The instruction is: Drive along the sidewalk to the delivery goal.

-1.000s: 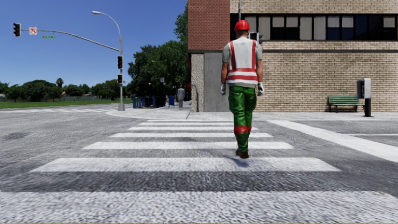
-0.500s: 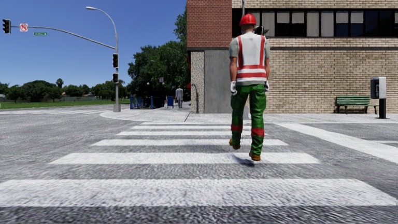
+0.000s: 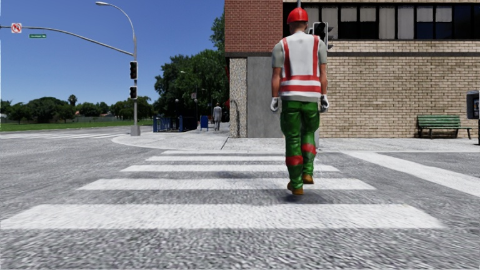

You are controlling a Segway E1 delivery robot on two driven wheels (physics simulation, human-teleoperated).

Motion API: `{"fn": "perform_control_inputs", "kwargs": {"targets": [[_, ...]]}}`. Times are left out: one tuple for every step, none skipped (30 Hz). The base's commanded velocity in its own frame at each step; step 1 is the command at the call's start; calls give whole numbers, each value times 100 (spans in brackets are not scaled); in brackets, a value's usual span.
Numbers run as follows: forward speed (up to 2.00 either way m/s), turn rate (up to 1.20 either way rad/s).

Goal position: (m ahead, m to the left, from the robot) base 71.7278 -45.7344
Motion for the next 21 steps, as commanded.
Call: {"fn": "perform_control_inputs", "kwargs": {"targets": [[143,0],[143,0],[143,0],[143,0],[143,0],[143,0],[143,0],[143,0],[143,0],[143,0],[143,0],[143,0],[143,0],[143,0],[143,0],[143,0],[143,0],[143,0],[143,0],[143,0],[143,0]]}}
